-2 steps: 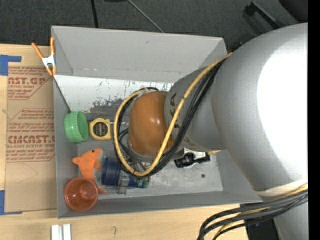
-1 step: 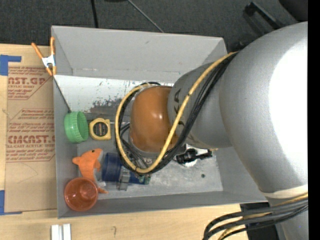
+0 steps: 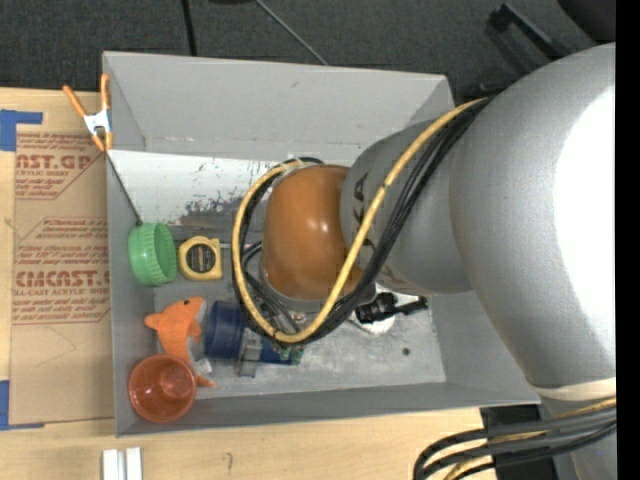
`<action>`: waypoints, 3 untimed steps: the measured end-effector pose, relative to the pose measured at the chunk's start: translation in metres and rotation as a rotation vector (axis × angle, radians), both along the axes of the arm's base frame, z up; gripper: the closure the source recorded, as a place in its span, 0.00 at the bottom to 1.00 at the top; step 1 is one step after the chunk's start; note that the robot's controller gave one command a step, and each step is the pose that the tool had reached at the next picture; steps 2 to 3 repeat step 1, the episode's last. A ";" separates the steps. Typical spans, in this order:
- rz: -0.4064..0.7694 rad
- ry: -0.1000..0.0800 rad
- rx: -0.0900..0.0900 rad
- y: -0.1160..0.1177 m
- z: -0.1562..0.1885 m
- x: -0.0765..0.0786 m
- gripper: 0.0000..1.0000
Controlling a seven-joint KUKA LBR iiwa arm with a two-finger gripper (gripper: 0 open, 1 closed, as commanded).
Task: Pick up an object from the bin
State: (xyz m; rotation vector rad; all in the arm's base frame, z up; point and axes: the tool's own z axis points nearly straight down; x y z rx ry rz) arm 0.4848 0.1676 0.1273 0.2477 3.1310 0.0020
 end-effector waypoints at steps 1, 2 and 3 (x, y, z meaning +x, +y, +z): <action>0.000 0.002 -0.001 0.000 0.009 -0.001 1.00; 0.000 0.002 -0.001 0.000 0.009 -0.001 1.00; 0.000 0.002 -0.001 0.000 0.009 -0.001 1.00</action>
Offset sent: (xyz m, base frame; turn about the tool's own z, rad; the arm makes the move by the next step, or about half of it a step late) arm -0.0001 -0.0002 0.0320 0.0000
